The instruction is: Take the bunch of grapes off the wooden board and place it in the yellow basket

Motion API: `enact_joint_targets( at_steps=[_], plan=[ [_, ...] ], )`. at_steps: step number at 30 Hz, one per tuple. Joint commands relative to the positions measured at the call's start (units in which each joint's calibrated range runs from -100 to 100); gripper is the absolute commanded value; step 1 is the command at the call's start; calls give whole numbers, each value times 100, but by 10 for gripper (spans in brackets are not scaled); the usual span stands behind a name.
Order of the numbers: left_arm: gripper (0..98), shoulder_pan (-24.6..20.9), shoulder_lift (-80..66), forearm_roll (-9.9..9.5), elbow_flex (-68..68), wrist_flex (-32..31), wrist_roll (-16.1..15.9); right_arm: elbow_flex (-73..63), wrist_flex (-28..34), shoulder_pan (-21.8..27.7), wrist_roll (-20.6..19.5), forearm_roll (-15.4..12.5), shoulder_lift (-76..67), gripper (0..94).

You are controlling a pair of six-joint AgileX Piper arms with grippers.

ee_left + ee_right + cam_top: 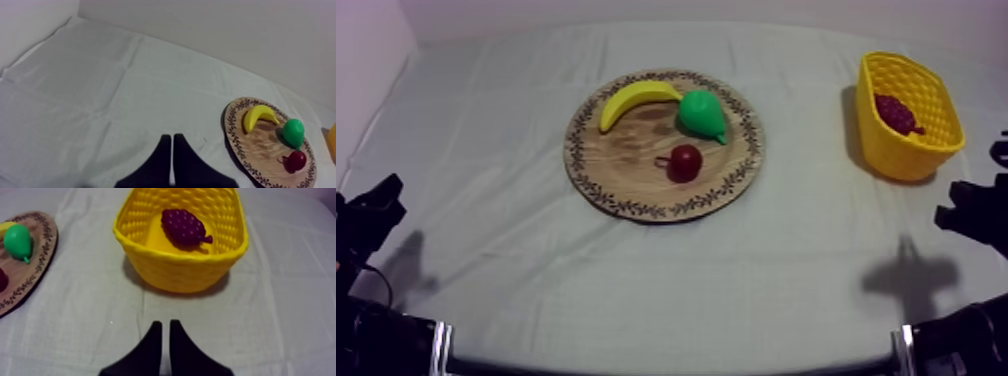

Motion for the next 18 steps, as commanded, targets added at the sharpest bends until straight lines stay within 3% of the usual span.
enact_joint_targets(
  at_steps=[1, 7, 18],
  plan=[
    [0, -1, 0, 0, 2, -1, 1, 14, 206, -109, 57, -54, -595, 23],
    [0, -1, 0, 0, 2, -1, 1, -17, 746, -314, 212, -201, -1352, 9],
    [0, -1, 0, 0, 2, -1, 1, 409, 833, -290, 161, -104, -1681, 3]
  ],
)
